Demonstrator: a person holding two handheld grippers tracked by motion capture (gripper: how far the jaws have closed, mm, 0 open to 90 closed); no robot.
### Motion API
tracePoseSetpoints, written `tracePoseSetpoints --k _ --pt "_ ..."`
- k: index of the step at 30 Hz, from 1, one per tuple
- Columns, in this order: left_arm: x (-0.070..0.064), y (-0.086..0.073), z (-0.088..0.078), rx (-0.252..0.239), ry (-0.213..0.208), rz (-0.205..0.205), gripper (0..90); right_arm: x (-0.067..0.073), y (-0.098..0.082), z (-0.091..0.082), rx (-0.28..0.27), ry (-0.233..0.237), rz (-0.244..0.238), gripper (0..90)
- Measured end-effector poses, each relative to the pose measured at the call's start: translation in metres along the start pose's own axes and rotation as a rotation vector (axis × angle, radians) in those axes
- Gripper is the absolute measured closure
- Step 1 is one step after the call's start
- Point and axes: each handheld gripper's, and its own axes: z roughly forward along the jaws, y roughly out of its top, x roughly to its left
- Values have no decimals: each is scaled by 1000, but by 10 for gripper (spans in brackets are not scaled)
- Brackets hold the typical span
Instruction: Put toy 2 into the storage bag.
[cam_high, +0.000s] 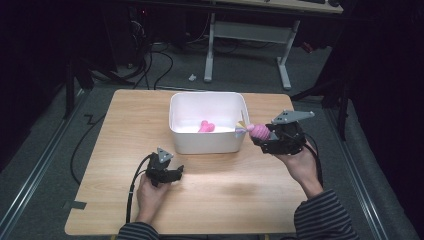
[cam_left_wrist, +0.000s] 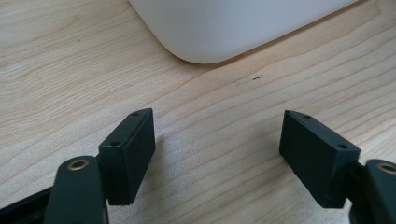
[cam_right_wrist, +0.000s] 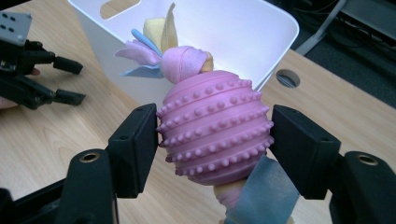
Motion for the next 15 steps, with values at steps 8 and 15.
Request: tracePoseSetpoints --k 8,15 --pt "0 0 0 0 0 0 271 -1 27 9 0 6 -31 341" --pt "0 0 0 0 -1 0 271 2 48 18 0 11 -60 341"
